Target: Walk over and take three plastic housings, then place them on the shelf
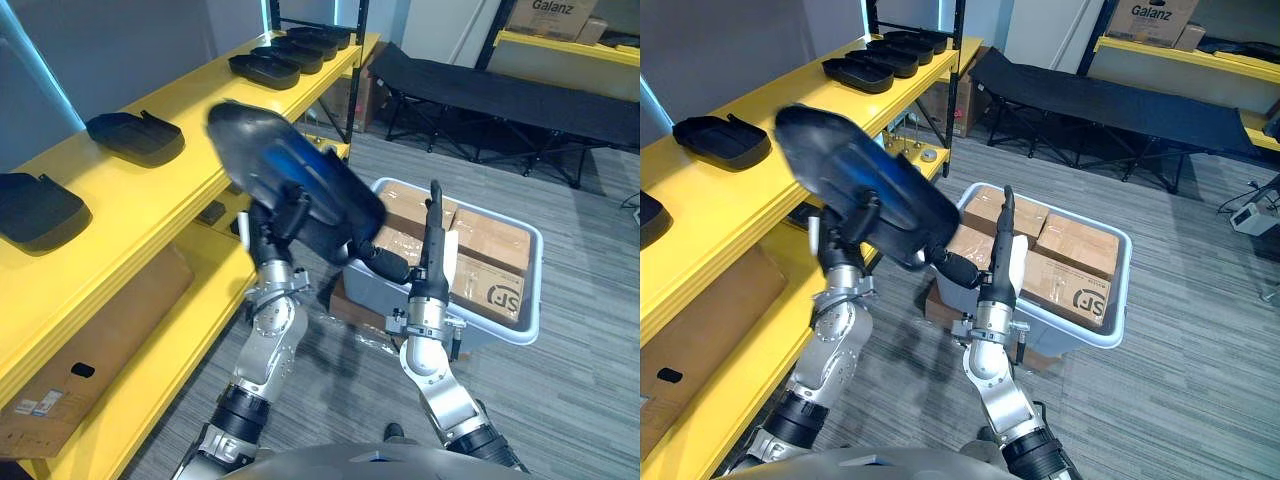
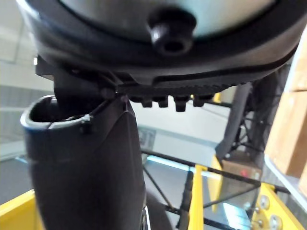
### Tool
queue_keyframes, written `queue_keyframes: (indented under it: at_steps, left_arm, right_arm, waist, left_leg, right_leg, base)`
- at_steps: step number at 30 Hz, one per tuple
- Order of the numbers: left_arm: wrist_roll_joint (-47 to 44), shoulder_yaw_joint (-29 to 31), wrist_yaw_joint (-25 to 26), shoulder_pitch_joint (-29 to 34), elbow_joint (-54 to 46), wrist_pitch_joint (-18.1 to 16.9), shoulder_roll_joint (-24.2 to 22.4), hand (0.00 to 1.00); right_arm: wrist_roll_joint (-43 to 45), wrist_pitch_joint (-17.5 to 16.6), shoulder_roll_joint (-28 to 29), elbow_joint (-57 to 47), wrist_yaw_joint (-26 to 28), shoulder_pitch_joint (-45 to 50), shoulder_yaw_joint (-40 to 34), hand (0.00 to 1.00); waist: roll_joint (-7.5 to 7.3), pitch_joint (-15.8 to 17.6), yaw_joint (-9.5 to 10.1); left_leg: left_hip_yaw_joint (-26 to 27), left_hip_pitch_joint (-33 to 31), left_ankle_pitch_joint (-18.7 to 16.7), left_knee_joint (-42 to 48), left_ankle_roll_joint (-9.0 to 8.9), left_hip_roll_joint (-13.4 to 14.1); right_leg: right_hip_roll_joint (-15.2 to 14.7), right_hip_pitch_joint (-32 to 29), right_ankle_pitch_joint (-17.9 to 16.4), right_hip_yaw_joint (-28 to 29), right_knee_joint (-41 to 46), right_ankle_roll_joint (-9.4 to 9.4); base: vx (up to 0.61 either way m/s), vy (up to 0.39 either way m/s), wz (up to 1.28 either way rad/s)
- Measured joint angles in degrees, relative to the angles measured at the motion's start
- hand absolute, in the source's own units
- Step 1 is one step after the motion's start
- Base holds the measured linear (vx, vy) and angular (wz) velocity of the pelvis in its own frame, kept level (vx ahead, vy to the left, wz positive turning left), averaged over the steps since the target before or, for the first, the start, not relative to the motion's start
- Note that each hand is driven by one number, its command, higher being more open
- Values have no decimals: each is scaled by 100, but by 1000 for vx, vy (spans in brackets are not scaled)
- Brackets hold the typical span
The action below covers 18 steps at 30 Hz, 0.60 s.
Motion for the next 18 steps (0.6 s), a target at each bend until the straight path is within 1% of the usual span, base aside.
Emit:
queue_keyframes:
  at_steps: [2,4,6,7,8,10,11,12,13,14,15,16,17,18]
  left_arm:
    - [682,256,400,43,-83,5,-8,0]
    - [1586,675,869,43,-244,29,14,0]
    - [2168,800,1122,42,-385,147,71,0]
    - [2424,794,1185,42,-404,195,105,0]
    - [2567,790,1205,42,-407,236,124,0]
    - [2751,685,1174,43,-398,297,236,0]
    - [2751,657,1153,45,-387,295,259,0]
    - [2751,628,1097,52,-345,269,300,0]
    - [2718,619,1006,95,-292,195,352,0]
    - [2680,625,975,118,-229,93,378,0]
    - [2650,658,888,201,-133,-82,414,0]
    - [2568,676,741,351,-123,-264,442,0]
    - [2488,669,661,428,-125,-355,460,0]
    - [2327,676,476,584,-131,-523,475,0]
  right_arm:
    - [278,19,-5,60,79,112,-26,100]
    - [989,29,-4,141,232,312,-85,100]
    - [1446,-13,-3,223,490,447,-157,100]
    - [1707,-136,-8,223,665,496,-153,100]
    - [1898,-220,-16,222,816,500,-145,100]
    - [2474,-655,-11,185,1399,490,-139,100]
    - [2626,-739,-2,142,1557,489,-139,100]
    - [2841,-860,0,61,1838,478,-138,100]
    - [2972,-877,-5,-67,2037,477,-151,100]
    - [2972,-878,-5,-94,2111,472,-177,100]
    - [2964,-872,-4,-107,2232,476,-260,100]
    - [2963,-801,-1,-111,2340,518,-409,100]
    - [2964,-727,-2,-110,2376,550,-509,100]
    - [2962,-569,-2,-107,2443,652,-743,100]
  waist:
    - [-9,4,3]
    - [-15,7,28]
    - [-16,7,78]
    - [-18,7,97]
    - [-18,6,94]
    - [-20,5,80]
    - [-22,5,74]
    - [-26,4,53]
    - [-31,2,17]
    - [-34,0,-7]
    - [-38,-2,-29]
    - [-43,-2,-44]
    - [-44,-2,-43]
    - [-43,-2,-30]
  left_leg:
    - [1,38,14,-51,-1,0]
    - [1,40,13,-63,-2,0]
    - [1,38,11,-65,-3,0]
    - [1,39,12,-61,-3,0]
    - [2,39,12,-60,-3,0]
    - [9,39,9,-62,-6,0]
    - [12,39,8,-62,-7,0]
    - [21,40,6,-63,-7,0]
    - [33,44,5,-65,-7,0]
    - [39,46,4,-67,-6,0]
    - [52,49,3,-74,-5,0]
    - [76,55,3,-85,-5,1]
    - [87,57,2,-91,-4,1]
    - [113,63,2,-107,-4,1]
  right_leg:
    - [1,16,-10,-4,2,-5]
    - [1,16,-18,-8,2,2]
    - [1,15,-15,-10,2,9]
    - [1,15,-11,-10,2,16]
    - [1,15,-11,-8,2,16]
    - [2,9,-10,-1,1,17]
    - [2,6,-10,3,1,17]
    - [2,3,-9,13,1,18]
    - [3,-2,-8,25,0,19]
    - [3,-4,-8,30,0,19]
    - [3,-12,-8,39,-1,20]
    - [5,-25,-6,63,-6,23]
    - [6,-32,-4,78,-8,27]
    - [8,-52,-2,103,-10,30]
  base:
    - [0,0,0]
    - [0,0,0]
    - [0,0,0]
    - [0,0,0]
    - [0,0,0]
    - [0,0,0]
    - [0,0,0]
    - [-4,7,-3]
    - [-6,7,-4]
    - [-8,6,-4]
    - [-9,5,-6]
    - [-8,6,-7]
    - [-5,6,-9]
    - [-1,5,-7]
